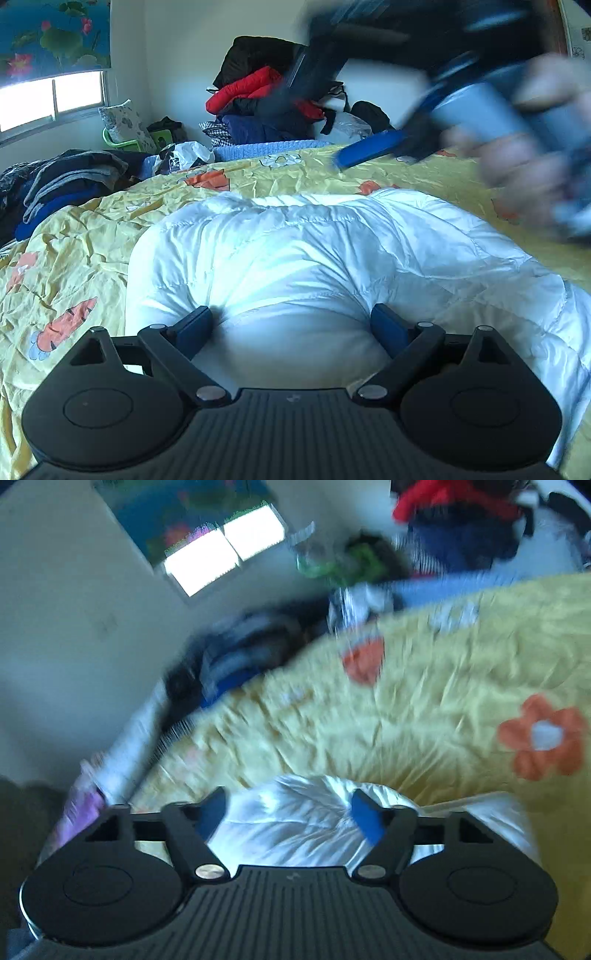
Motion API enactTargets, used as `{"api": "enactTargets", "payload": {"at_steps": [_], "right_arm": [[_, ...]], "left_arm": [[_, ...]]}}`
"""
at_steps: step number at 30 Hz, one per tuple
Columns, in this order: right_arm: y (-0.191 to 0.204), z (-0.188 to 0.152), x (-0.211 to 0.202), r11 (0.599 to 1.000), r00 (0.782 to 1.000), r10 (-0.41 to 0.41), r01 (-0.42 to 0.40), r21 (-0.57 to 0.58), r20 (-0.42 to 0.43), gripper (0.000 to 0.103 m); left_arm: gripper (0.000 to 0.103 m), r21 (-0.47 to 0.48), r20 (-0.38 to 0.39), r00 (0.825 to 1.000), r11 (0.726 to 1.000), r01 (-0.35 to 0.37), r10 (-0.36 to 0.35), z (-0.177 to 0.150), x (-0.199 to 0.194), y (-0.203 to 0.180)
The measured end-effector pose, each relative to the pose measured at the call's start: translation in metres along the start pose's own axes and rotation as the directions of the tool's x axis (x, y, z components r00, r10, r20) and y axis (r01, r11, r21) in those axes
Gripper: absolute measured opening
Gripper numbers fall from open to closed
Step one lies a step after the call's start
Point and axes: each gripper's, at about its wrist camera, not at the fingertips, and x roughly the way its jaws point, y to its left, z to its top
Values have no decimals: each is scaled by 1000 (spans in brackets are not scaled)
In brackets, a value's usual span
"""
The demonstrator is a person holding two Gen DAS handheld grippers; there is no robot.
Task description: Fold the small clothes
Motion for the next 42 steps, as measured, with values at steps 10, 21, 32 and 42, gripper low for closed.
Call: {"api": "enactTargets", "payload": {"at_steps": [10,21,32,42], "right_arm": [[-57,-83,-8,991,998,-2,-7,133,68,90],[-72,-80,14,999,999,22,-24,45,47,88],[-16,-104,-73,986,982,-165,166,4,92,96],[-39,-136,-64,978,979,-204,204,-41,-8,97]], "left_arm": [[94,-20,-7,999,999,37,-37,1,2,8],[96,-24,-2,1000,999,25,-25,0,7,3],[96,-28,17,998,998,-52,53,1,-12,-6],[97,10,19,1000,1000,-4,4,-30,-63,-21]]}}
